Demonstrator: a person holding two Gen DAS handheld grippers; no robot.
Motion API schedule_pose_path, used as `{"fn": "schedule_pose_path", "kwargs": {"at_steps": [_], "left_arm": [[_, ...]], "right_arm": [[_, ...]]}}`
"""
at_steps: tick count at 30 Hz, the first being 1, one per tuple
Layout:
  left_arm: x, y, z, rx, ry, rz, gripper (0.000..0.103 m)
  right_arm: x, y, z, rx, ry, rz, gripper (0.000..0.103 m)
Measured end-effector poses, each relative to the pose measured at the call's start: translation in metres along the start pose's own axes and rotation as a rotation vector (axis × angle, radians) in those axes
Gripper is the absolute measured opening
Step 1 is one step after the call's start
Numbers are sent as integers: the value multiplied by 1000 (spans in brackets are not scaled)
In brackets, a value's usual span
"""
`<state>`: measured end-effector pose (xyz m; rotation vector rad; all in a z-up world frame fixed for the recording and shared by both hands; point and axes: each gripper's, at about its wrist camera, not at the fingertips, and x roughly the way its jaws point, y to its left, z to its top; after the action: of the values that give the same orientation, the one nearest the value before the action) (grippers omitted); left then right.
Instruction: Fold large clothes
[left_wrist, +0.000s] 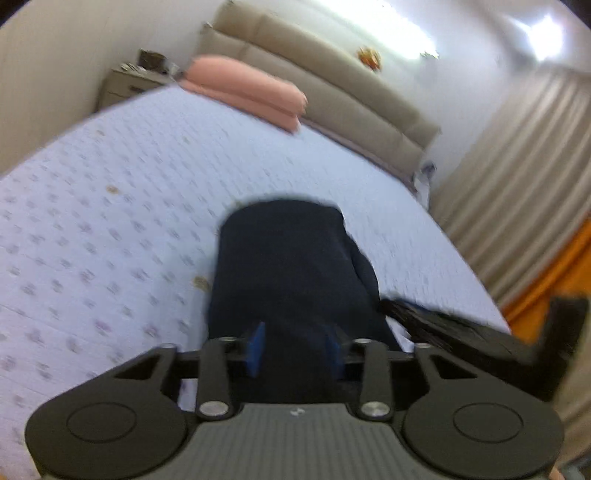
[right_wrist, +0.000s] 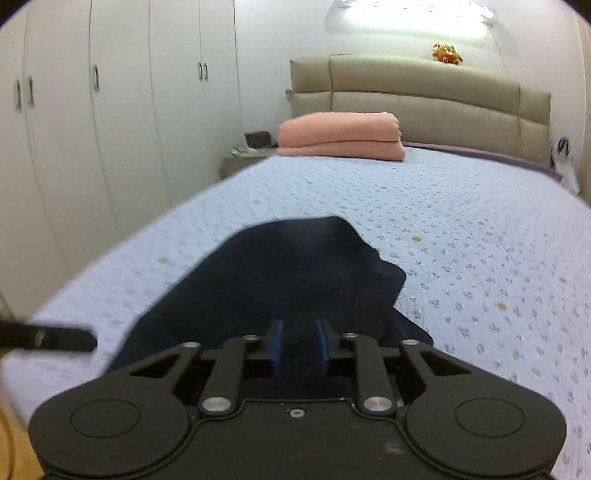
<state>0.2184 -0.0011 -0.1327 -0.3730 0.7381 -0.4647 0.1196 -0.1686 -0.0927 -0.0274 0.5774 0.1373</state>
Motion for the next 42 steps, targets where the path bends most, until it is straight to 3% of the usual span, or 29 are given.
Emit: {"fn": "schedule_pose_path", "kwargs": {"at_steps": [2, 3, 5, 6, 7, 9, 11, 14, 16, 18, 20, 23, 26, 28, 32, 35, 37, 42], "left_arm": [[14, -3, -17, 46, 7, -36, 21], [18, -2, -25, 74, -1, -54, 21], [25, 9, -33, 30, 39, -102, 10], [23, 15, -36, -3, 46, -124, 10], [20, 17, -38, 1, 45, -132, 9], [15, 14, -41, 45, 39, -112, 9], [13, 7, -42, 85, 34, -88, 9], [16, -4, -44, 134, 32, -73, 10], [17, -8, -45, 158, 29, -67, 10], [16, -7, -45, 173, 28, -65, 10], [13, -6, -45, 182, 15, -62, 10], [11, -2, -43, 172, 29, -88, 10], [11, -2, -45, 162, 44, -108, 10], [11, -8, -46, 189, 47, -85, 10], [3, -25, -45, 243, 39, -14, 15], [-7, -38, -43, 249, 26, 33, 20], [-17, -51, -44, 265, -2, 80, 26], [-48, -87, -42, 289, -57, 213, 48]], "right_arm": [[28, -6, -16, -23, 58, -46, 15], [36, -14, -25, -23, 76, -62, 5], [36, -30, -37, -11, 81, -103, 5], [32, -38, -38, -14, 79, -150, 5], [31, -45, -38, -6, 91, -205, 18], [32, -64, -27, 75, 125, -232, 19], [30, -71, -4, 128, 72, -159, 19], [41, -44, 38, 61, -33, -27, 20], [64, -26, 60, 50, -47, 124, 21], [98, -5, 74, -10, -18, 174, 21], [135, 5, 77, -87, 34, 127, 25], [177, -14, 68, -91, 124, -99, 28], [187, -69, 56, 128, 242, -162, 28], [167, -90, 49, 185, 234, -211, 30], [95, -97, 48, 197, 155, -191, 35], [35, -87, 48, 203, 130, -159, 51], [-9, -77, 44, 211, 119, -149, 84], [-100, -43, 38, 211, 85, -140, 91]]}}
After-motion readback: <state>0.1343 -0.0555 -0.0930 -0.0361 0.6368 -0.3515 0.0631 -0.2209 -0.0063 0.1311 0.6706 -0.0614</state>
